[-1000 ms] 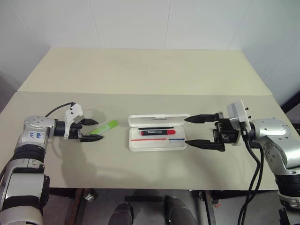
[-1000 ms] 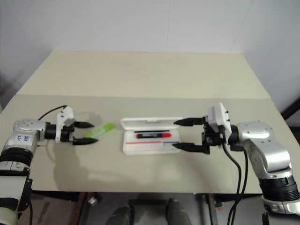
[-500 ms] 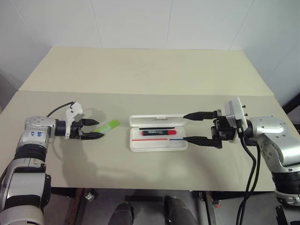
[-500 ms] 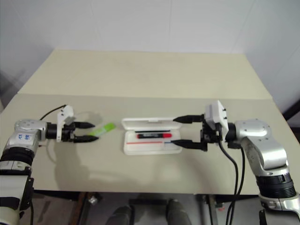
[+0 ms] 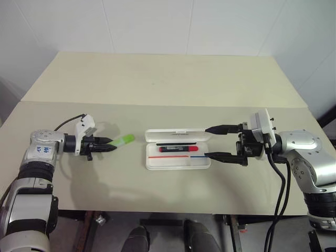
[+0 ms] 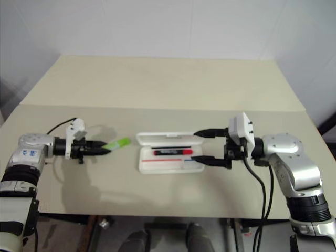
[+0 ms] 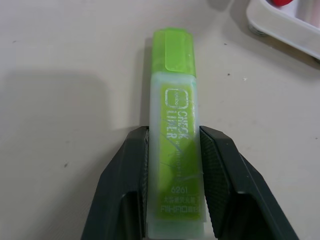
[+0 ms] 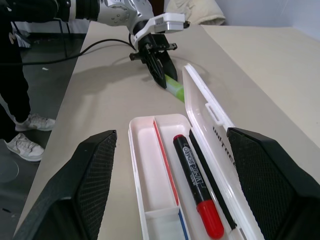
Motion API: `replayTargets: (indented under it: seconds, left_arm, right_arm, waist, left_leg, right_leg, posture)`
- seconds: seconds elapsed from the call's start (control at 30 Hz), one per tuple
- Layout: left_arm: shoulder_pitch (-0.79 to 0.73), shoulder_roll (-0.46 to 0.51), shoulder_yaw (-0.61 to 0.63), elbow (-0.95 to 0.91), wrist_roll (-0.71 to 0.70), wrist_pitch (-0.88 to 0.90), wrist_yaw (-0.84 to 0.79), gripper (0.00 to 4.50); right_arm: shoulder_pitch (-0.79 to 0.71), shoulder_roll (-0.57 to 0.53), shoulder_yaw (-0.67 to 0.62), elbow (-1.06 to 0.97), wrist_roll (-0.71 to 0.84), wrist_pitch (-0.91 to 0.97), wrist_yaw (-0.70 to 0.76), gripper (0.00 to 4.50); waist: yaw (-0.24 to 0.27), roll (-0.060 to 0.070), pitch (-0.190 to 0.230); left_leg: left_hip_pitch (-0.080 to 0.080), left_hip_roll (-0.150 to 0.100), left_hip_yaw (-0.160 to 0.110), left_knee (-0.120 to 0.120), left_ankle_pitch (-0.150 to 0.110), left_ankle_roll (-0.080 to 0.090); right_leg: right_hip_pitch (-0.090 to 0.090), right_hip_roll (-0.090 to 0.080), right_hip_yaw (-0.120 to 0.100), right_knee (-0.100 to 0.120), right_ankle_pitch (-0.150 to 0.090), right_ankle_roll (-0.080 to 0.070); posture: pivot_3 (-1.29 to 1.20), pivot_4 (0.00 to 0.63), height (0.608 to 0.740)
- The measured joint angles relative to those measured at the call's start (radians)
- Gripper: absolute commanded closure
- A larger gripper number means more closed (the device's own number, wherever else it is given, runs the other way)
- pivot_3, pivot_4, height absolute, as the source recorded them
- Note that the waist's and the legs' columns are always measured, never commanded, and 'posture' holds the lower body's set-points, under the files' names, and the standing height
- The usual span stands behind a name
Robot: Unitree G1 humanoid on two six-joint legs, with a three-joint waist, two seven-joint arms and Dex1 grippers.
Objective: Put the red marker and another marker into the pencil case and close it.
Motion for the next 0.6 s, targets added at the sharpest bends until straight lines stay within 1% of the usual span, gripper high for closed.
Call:
replayTargets:
  seconds: [0.13, 0.3, 0.53, 0.6]
  left_arm:
    - [0.000, 0.013, 0.010, -0.125, -0.017, 0.079, 0.000, 3.41]
    - [-0.006, 0.075, 0.060, -0.375, -0.091, 0.206, -0.001, 3.41]
    - [-0.126, 0.095, 0.071, -0.645, -0.187, 0.404, 0.000, 3.41]
    - [-0.132, 0.096, 0.053, -0.718, -0.209, 0.462, -0.001, 3.41]
  right_arm:
    - [0.006, -0.017, -0.040, 0.000, 0.021, 0.007, 0.003, 0.00]
    - [0.055, -0.025, -0.098, 0.003, 0.054, 0.007, 0.016, 0.00]
    - [0.070, -0.037, -0.102, 0.053, 0.040, -0.005, 0.033, 0.00]
    - [0.066, -0.036, -0.102, 0.067, 0.035, -0.015, 0.033, 0.00]
  waist:
    - [0.001, 0.000, 0.000]
    - [0.000, 0.000, 0.000]
    - [-0.002, 0.000, 0.000]
    - [-0.007, 0.000, 0.001]
  left_leg:
    - [-0.001, 0.000, -0.001, 0.000, 0.000, 0.000]
    - [-0.001, 0.000, -0.002, 0.000, 0.000, 0.000]
    - [-0.001, 0.000, -0.001, 0.000, 0.000, 0.000]
    - [0.000, 0.000, -0.001, 0.000, 0.000, 0.000]
  right_leg:
    - [0.000, 0.000, -0.001, 0.000, 0.000, 0.000]
    - [0.000, 0.000, -0.001, 0.000, 0.000, 0.000]
    - [0.000, 0.000, -0.001, 0.000, -0.001, 0.000]
    - [0.000, 0.000, -0.001, 0.000, -0.001, 0.000]
  posture:
    - [0.00, 0.150, 0.740]
    - [0.00, 0.150, 0.740]
    - [0.00, 0.150, 0.740]
    - [0.00, 0.150, 0.740]
